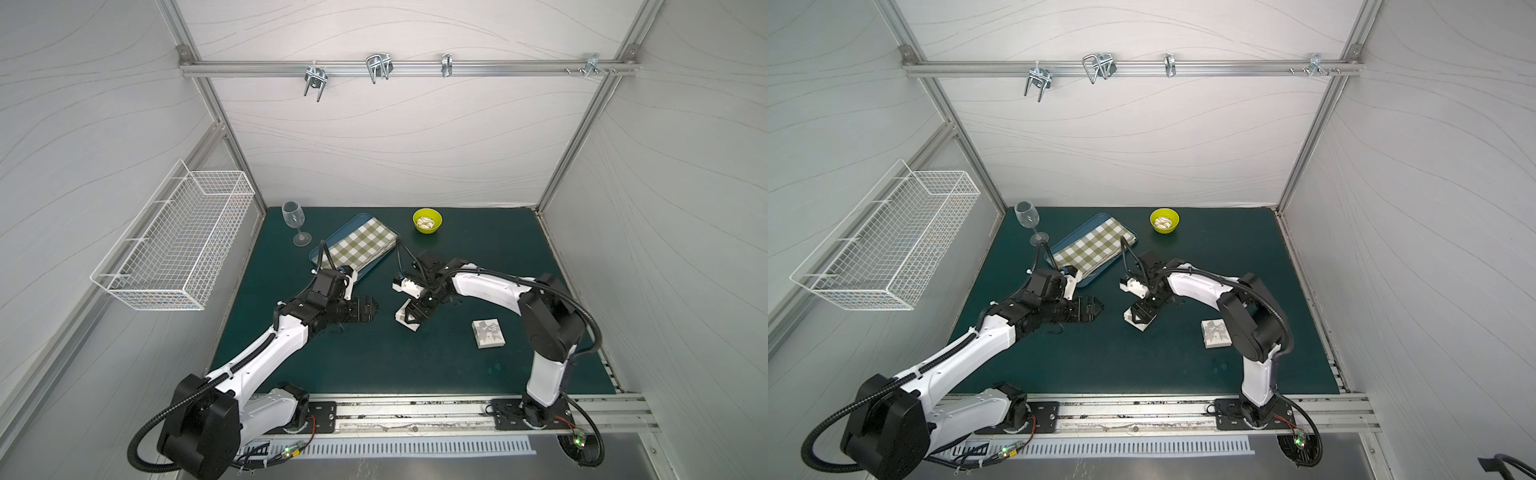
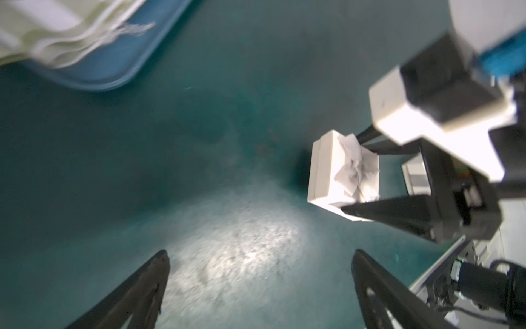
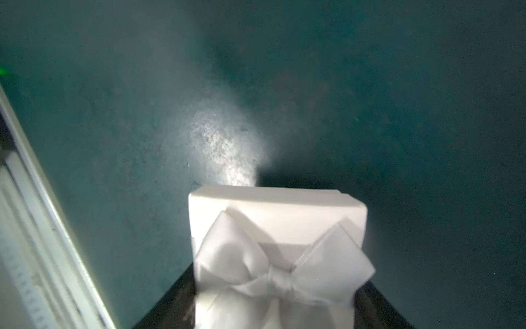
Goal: Take the necklace out of the lift-off lid jewelry box
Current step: Pick up the jewelry box from the center of the board, then open the lid on the jewelry box.
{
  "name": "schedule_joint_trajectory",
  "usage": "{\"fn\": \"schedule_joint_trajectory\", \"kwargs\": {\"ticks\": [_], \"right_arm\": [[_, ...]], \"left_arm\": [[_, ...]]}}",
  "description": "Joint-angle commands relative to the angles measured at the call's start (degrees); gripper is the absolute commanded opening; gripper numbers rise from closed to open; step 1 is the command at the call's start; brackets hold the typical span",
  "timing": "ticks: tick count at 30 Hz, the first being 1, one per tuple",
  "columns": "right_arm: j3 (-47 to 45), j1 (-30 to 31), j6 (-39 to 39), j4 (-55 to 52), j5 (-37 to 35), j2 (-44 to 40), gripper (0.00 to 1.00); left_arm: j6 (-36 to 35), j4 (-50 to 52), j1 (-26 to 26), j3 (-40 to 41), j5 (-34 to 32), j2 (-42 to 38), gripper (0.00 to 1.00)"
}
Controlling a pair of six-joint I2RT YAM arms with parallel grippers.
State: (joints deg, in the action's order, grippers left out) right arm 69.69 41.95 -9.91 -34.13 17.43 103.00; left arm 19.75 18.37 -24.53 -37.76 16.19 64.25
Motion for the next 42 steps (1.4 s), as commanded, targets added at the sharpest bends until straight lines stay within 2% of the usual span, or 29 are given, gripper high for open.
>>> {"fn": "schedule_joint_trajectory", "kwargs": {"ticks": [1,5,9,11,18,20,23,32,42], "right_arm": [[-3.4,-4.3,7.5,-0.4,5.6,-6.1,0.68],[-6.4,-10.1,12.4,-0.2,11.3,-11.4,0.67],[-6.8,-12.8,14.6,-1.8,15.1,-15.5,0.67],[-6.4,-12.8,15.5,-2.9,15.4,-16.8,0.67],[-6.0,-12.8,19.5,-4.4,20.2,-18.6,0.67],[-5.8,-12.8,20.4,-4.9,20.5,-19.1,0.67],[-5.5,-12.8,21.9,-5.4,21.0,-19.7,0.67],[-4.9,-12.7,23.7,-5.3,23.2,-19.7,0.67],[-5.2,-12.7,24.5,-4.5,24.3,-19.0,0.67]], "left_arm": [[-3.3,-9.4,-2.3,1.4,-1.1,-1.3,0.99],[-8.1,-21.4,-5.5,6.5,-2.4,-5.5,0.99],[-20.4,-36.7,-13.2,14.3,-6.3,-10.3,0.99],[-22.5,-39.2,-15.1,15.1,-6.6,-10.1,0.99],[-29.1,-41.1,-18.6,13.2,0.4,-5.3,0.99],[-29.4,-45.0,-18.7,13.5,1.6,-4.0,0.99],[-30.4,-44.8,-18.8,11.1,5.9,0.1,0.95],[-23.9,-54.3,-18.9,7.0,7.2,10.9,0.92],[-23.3,-56.6,-18.9,5.6,10.5,13.9,0.91]]}}
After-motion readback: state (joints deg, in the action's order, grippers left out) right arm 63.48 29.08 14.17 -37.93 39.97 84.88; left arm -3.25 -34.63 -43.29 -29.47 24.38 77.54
